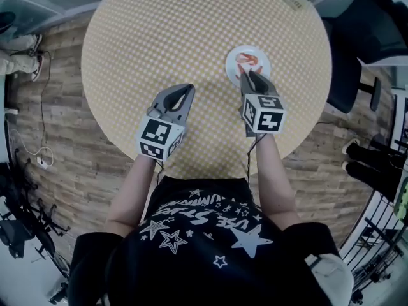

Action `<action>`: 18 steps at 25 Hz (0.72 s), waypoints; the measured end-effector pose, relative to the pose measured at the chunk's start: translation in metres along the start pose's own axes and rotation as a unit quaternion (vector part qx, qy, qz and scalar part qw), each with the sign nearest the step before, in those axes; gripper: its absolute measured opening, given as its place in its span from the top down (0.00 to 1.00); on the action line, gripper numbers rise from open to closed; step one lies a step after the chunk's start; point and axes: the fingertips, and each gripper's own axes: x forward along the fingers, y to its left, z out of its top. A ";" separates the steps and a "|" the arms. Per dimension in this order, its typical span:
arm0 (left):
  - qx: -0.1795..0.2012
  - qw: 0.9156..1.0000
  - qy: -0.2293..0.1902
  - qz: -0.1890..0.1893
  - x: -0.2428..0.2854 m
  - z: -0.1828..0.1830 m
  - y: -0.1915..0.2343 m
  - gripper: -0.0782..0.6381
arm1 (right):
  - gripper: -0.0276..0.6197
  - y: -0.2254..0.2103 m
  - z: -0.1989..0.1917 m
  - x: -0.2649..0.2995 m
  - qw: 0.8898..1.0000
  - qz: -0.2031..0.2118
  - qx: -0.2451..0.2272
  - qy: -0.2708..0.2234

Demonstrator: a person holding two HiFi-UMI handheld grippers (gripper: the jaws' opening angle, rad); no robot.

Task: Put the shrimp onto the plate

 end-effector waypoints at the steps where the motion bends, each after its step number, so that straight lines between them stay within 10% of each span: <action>1: -0.001 1.000 -0.002 0.001 -0.006 0.000 -0.001 0.88 | 0.85 0.003 0.001 -0.005 1.000 -0.003 0.000 -0.004; 18: 0.023 0.998 -0.046 -0.019 -0.099 0.000 -0.040 0.88 | 0.85 0.051 -0.016 -0.117 0.997 -0.037 0.009 -0.064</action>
